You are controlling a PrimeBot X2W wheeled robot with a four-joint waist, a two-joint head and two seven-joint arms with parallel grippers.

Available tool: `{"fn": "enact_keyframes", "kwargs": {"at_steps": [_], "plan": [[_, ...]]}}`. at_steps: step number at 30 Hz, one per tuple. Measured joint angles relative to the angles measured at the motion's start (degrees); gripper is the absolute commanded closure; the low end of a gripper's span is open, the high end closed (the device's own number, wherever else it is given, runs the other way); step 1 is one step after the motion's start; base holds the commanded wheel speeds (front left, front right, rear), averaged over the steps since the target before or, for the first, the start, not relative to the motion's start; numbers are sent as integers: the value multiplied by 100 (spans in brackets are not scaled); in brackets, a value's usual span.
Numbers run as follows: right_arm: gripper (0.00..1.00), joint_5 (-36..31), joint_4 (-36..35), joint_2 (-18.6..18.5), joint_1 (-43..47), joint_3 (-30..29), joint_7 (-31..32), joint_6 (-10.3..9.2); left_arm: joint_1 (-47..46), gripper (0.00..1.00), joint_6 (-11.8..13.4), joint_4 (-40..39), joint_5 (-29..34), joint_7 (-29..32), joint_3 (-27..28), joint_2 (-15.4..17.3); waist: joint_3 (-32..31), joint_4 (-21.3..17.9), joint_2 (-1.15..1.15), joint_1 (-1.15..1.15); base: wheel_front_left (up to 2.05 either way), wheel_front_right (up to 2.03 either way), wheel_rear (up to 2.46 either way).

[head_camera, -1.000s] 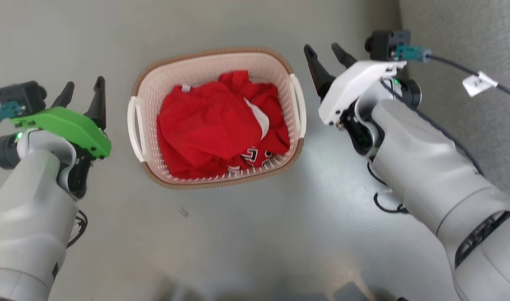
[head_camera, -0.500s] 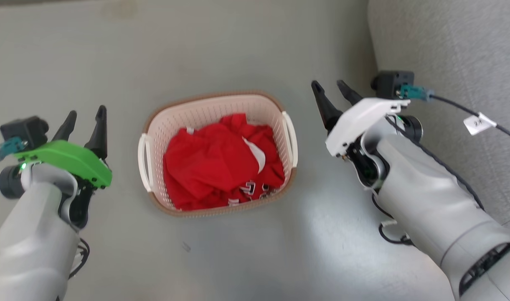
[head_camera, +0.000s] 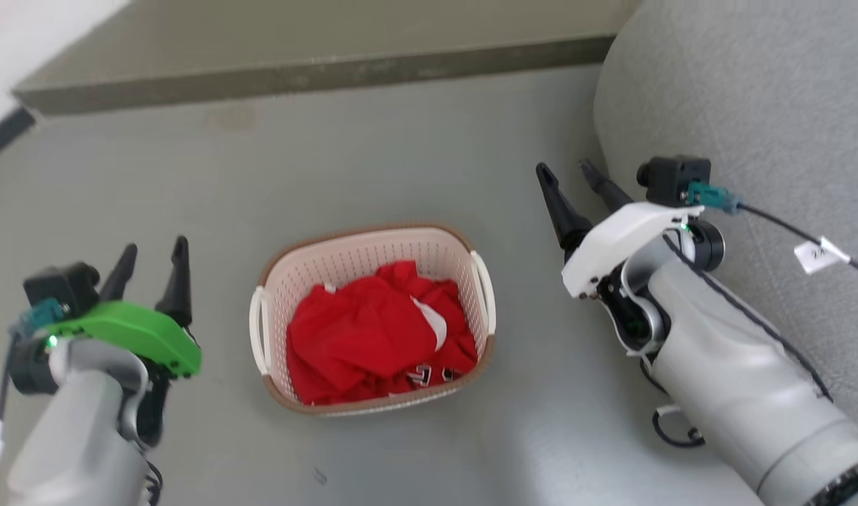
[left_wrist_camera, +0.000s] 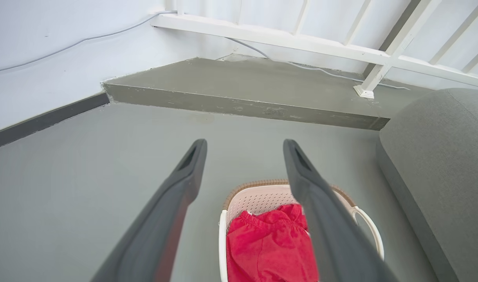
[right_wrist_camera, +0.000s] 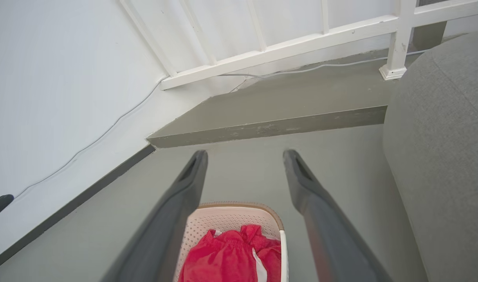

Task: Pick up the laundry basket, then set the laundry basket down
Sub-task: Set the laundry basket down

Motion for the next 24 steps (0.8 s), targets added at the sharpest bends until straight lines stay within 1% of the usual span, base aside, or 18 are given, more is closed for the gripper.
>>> {"fn": "enact_keyframes", "kwargs": {"at_steps": [1,4,5,7,11,14,16,19,24], "plan": [[0,-71,-88,-7,85,-64,0,-31,77,0,3,-55,40,0,27,-29,-67,1,0,0,0,0,0],[0,-287,-324,-64,329,-231,0,-40,310,0,73,-274,166,0,135,-111,-257,4,0,0,0,0,0],[0,-336,-401,-81,401,-282,0,-80,378,0,105,-358,247,0,170,-124,-317,6,0,0,0,0,0],[0,-398,-470,-99,471,-330,0,-86,437,0,133,-444,323,0,212,-130,-376,8,0,0,0,0,0],[0,-653,-764,-147,750,-560,0,-230,662,0,214,-759,497,0,366,-181,-598,18,0,0,0,0,0],[0,-769,-991,-152,1001,-704,0,-280,888,0,268,-951,649,0,460,-229,-741,26,0,0,0,0,0],[0,-913,-1135,-155,1149,-748,0,-282,1043,0,301,-1071,708,0,538,-250,-820,30,0,0,0,0,0],[0,-1120,-1388,-155,1404,-784,0,-280,1314,0,416,-1277,787,0,760,-269,-935,17,0,0,0,0,0],[0,-1329,-1638,-196,1756,-937,0,-282,1563,0,424,-1589,953,0,878,-369,-1048,4,0,0,0,0,0]]}}
